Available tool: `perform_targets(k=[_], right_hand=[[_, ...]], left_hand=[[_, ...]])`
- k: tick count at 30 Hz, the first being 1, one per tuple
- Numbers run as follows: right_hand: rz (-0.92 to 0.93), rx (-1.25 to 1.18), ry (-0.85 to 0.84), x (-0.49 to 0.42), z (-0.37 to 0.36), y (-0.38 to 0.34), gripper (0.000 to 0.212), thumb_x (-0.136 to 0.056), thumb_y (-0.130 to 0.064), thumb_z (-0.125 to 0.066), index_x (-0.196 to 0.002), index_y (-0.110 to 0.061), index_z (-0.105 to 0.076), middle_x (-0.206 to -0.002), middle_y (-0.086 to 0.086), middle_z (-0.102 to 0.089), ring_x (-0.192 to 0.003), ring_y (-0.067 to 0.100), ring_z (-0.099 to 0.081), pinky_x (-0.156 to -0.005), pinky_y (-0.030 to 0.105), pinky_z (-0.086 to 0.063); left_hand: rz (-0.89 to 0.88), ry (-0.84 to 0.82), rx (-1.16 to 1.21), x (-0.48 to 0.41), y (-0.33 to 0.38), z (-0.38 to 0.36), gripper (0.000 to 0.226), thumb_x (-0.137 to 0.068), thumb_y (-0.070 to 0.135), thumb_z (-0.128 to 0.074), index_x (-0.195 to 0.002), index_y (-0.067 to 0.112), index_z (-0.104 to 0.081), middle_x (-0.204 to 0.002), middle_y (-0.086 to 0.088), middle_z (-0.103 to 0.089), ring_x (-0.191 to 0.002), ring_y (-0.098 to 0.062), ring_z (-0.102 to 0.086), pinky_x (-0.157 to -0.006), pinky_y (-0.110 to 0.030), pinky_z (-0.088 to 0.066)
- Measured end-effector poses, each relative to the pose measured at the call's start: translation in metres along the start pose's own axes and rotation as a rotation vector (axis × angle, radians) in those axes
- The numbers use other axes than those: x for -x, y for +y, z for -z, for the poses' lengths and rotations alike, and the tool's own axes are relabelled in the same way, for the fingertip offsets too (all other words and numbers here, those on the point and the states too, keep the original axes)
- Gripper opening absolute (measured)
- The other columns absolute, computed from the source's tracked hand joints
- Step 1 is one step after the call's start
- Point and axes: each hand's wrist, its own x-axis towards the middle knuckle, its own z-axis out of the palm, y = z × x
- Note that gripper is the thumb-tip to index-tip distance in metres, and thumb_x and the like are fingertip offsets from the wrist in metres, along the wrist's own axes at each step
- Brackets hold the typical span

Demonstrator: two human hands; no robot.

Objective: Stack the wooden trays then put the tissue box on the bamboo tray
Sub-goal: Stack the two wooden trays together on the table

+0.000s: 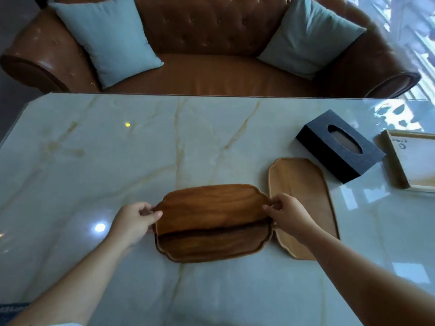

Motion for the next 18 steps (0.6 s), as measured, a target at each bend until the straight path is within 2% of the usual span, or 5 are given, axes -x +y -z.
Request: perform_targets(k=[3,6,10,13,18], right_hand=[[-0.078,-0.143,0.021,0.006,0.029,0.023,0.017,-0.087,-0.023,-0.07,-0.094,-0.009,-0.061,-0.083,0.009,-0.067,-0.07,0.024,-0.07,-0.056,0.036,-0.061],[-0.155,-0.279,0.021,0.014,0.056,0.046,0.017,-0.088,-0.02,-0.069,-0.089,-0.006,-0.06,-0.084,0.014,-0.068,-0.072,0.028,-0.072,-0.061,0.041,-0.063],[-0.219,-0.43,0.018,0.029,0.071,0.071,0.023,-0.09,-0.019,-0.067,-0.085,0.001,-0.059,-0.073,0.017,-0.069,-0.064,0.029,-0.074,-0.065,0.049,-0.063],[-0.264,-0.541,0.021,0.036,0.074,0.09,0.023,-0.092,-0.018,-0.064,-0.082,0.003,-0.06,-0.072,0.022,-0.072,-0.064,0.033,-0.075,-0.068,0.05,-0.062],[-0.338,-0.674,0.006,0.046,0.068,0.115,0.023,-0.094,-0.015,-0.061,-0.079,0.003,-0.062,-0.069,0.021,-0.075,-0.066,0.035,-0.075,-0.065,0.043,-0.062]], left_hand=[[-0.053,-0.026,-0.001,-0.016,0.041,-0.032,0.011,-0.079,0.003,-0.072,-0.074,0.008,-0.064,-0.082,-0.019,-0.065,-0.072,-0.028,-0.062,-0.076,-0.048,-0.057],[-0.132,-0.016,-0.074,-0.032,0.085,-0.067,0.012,-0.073,0.013,-0.078,-0.071,0.014,-0.066,-0.078,-0.017,-0.068,-0.076,-0.028,-0.065,-0.085,-0.054,-0.056],[-0.261,0.008,-0.18,-0.042,0.142,-0.113,0.013,-0.07,0.016,-0.081,-0.071,0.014,-0.067,-0.078,-0.011,-0.069,-0.081,-0.027,-0.067,-0.085,-0.041,-0.055],[-0.35,-0.019,-0.271,-0.048,0.179,-0.154,0.013,-0.071,0.019,-0.081,-0.076,0.014,-0.07,-0.079,-0.006,-0.068,-0.082,-0.023,-0.064,-0.079,-0.029,-0.046],[-0.456,-0.055,-0.439,-0.054,0.219,-0.219,0.016,-0.07,0.027,-0.08,-0.08,0.015,-0.075,-0.09,-0.01,-0.074,-0.091,-0.026,-0.067,-0.084,-0.032,-0.048]])
